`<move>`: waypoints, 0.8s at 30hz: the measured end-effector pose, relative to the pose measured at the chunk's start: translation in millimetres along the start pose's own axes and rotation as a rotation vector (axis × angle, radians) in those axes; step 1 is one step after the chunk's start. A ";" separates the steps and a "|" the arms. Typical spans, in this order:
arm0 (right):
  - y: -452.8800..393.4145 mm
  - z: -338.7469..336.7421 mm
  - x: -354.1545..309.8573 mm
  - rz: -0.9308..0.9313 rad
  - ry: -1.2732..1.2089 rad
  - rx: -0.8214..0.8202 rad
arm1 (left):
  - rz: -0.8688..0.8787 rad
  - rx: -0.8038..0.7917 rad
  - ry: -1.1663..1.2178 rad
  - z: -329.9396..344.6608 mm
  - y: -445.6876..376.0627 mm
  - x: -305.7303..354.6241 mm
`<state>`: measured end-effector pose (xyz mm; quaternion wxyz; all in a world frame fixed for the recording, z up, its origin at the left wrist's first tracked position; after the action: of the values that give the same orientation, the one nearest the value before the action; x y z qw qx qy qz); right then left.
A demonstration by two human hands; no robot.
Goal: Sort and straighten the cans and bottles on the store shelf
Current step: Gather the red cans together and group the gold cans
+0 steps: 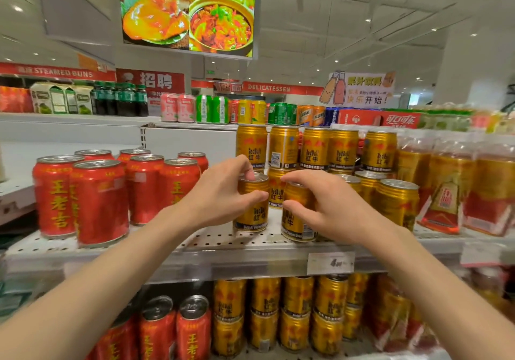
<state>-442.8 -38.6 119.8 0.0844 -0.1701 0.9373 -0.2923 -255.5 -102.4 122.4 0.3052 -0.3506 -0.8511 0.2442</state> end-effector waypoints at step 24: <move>61.7 15.1 -27.8 0.123 -0.110 0.415 | -0.265 0.216 0.302 -23.0 117.6 -4.7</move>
<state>-429.7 11.4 73.5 0.1864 -0.1071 0.8597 -0.4634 -184.3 -26.7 62.6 0.4942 -0.2334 -0.8034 0.2362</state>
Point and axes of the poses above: each hand's wrist, its own y-axis away from the middle knuckle, its own z-axis out of the palm, x = y × z, the point moved 4 cm from there along -y, towards the middle knuckle
